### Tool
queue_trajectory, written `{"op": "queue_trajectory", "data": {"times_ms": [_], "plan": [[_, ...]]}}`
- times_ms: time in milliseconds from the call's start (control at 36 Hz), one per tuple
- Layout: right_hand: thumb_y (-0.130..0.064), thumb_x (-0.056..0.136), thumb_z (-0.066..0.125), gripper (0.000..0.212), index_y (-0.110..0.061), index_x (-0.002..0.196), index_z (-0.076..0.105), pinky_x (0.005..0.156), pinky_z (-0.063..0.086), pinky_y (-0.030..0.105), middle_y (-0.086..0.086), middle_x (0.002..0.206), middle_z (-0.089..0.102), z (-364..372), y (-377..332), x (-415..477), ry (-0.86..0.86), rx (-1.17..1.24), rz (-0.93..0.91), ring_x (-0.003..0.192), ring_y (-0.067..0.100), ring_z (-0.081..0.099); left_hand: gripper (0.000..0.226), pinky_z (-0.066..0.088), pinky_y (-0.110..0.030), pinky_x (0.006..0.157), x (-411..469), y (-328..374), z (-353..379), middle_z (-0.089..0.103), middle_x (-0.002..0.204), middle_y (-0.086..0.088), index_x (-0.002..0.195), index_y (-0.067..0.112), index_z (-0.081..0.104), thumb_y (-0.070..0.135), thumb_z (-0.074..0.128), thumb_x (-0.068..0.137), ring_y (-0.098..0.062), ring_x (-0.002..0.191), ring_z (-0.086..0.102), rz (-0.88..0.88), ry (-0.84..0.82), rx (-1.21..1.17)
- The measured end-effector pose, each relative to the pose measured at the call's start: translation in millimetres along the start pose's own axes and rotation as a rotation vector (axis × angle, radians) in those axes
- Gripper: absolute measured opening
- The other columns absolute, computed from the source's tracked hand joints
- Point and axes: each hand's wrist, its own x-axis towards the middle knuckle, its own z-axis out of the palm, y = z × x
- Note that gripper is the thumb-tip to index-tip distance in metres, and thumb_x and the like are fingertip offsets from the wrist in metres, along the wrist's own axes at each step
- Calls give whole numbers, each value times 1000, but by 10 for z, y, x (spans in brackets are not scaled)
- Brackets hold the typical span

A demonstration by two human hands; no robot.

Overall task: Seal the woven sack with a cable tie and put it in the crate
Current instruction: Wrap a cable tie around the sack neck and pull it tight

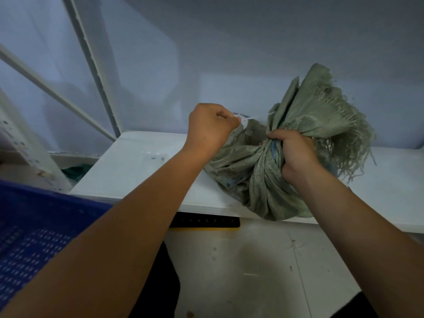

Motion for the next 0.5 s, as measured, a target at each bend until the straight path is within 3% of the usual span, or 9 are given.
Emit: {"op": "queue_trajectory", "data": {"times_ms": [111,194,306,500], "plan": [[-4,65,73,36,3,100,71,79,59,60,27,105,72,-4,-28,12,21,-2,-5,89,40,74,21,48,-21,47,-16,13,3,69,60,2,70,10,75,13,65,88,-5,37,53,-57,-96,49],[-1,70,71,33,4,103,71,77,60,60,23,98,73,-7,-33,22,20,1,-3,87,39,74,25,53,-27,47,-14,-21,50,70,61,3,73,14,73,9,59,92,-17,40,57,-161,-200,24],[-1,67,71,39,5,106,70,77,59,61,26,100,72,-20,-32,52,9,2,4,88,40,74,17,52,-30,48,4,-108,123,75,78,-5,83,12,73,12,60,94,-18,45,54,-191,-270,-3],[-3,60,73,50,6,109,69,79,59,60,28,106,72,-15,-15,129,18,25,-11,90,40,73,22,44,-21,49,78,-201,93,71,67,-2,74,10,76,14,62,91,-1,38,50,-123,-260,41]]}}
